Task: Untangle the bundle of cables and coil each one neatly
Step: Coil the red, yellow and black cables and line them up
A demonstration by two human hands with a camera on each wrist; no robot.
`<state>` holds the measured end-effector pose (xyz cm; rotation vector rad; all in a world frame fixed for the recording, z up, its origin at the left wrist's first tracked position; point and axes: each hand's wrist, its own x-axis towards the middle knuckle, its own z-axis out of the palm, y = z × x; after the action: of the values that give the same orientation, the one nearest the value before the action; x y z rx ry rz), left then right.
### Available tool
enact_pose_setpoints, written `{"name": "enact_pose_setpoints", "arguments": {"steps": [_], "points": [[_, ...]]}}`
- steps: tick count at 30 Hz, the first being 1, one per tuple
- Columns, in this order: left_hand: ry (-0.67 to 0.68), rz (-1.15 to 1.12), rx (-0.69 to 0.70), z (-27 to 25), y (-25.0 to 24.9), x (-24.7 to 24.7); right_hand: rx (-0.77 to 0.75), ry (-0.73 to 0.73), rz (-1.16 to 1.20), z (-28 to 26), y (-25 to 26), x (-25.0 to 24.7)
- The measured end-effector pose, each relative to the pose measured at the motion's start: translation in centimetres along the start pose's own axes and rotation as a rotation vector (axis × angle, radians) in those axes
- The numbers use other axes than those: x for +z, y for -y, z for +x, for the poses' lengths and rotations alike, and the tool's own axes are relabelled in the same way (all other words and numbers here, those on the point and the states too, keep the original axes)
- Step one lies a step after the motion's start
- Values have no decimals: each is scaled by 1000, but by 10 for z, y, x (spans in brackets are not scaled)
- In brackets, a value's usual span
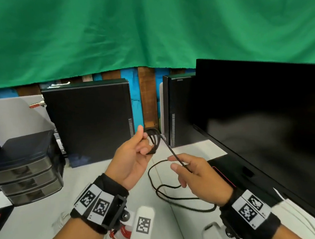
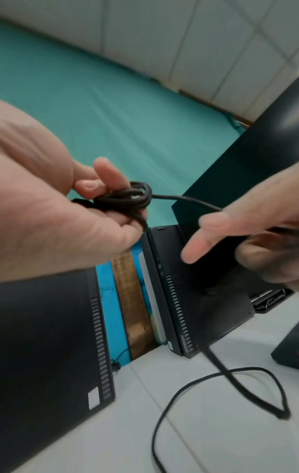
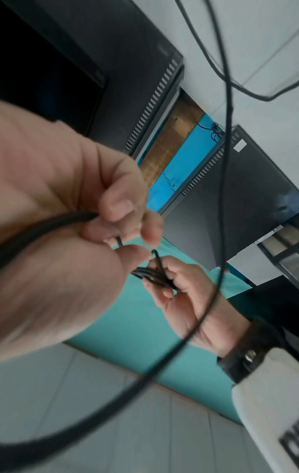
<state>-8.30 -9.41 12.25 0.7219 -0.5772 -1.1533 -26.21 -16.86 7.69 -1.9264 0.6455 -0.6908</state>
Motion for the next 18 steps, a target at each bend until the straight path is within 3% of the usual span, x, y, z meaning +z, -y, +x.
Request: {"name": "enact_pose_setpoints", "arguments": {"steps": [3,7,9,11,15,18], "points": [[-13,169,61,0,-6,-6,13,-40,61,-5,1,-10],[-17,634,150,-7,2,5,-87,-177,-148,-7,-8,-14],[42,764,138,-13,13,14,-127,-136,-113,-10,-6,-3],[113,766,88,-19,26,22,-164,-113,11,-14,0,13],[170,573,-39,-29,39,30,-214,-363,180,-11,12,30],[170,424,-96,-35,35,35,-277,-441,157,-6,14,33]]}}
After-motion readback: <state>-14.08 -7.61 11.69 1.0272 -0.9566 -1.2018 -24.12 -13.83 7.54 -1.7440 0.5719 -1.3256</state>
